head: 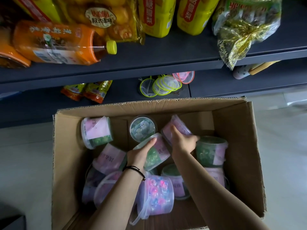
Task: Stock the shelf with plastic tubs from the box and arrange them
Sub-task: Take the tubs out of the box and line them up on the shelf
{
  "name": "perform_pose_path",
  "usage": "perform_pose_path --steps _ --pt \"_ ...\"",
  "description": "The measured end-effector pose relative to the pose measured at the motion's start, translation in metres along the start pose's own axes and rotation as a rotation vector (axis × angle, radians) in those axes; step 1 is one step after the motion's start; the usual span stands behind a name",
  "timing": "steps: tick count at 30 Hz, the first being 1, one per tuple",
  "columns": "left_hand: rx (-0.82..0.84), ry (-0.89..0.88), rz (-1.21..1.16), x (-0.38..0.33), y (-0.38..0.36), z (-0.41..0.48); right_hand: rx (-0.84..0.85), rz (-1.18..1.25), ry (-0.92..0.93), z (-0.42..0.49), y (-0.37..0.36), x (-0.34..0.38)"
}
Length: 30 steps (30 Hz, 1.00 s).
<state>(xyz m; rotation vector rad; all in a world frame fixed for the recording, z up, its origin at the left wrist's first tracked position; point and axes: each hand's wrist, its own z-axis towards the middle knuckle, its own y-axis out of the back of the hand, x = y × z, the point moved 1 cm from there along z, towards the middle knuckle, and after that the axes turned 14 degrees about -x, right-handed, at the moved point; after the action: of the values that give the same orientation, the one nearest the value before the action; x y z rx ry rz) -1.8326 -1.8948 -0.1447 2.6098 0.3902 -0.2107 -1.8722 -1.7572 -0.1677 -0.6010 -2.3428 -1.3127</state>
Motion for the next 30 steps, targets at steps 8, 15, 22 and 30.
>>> perform_pose_path --steps 8,15,22,30 --pt "0.139 -0.102 -0.144 -0.001 0.037 -0.045 0.051 0.155 0.302 -0.020 0.051 0.007" --pt "0.158 -0.384 -0.345 -0.036 0.093 -0.132 0.252 0.335 0.515 -0.069 0.142 0.063" --pt "0.149 -0.825 -0.474 -0.094 0.185 -0.276 0.476 0.528 0.754 -0.168 0.252 0.165" --pt "0.120 -1.174 -0.686 -0.141 0.295 -0.398 0.674 0.647 1.022 -0.277 0.341 0.261"
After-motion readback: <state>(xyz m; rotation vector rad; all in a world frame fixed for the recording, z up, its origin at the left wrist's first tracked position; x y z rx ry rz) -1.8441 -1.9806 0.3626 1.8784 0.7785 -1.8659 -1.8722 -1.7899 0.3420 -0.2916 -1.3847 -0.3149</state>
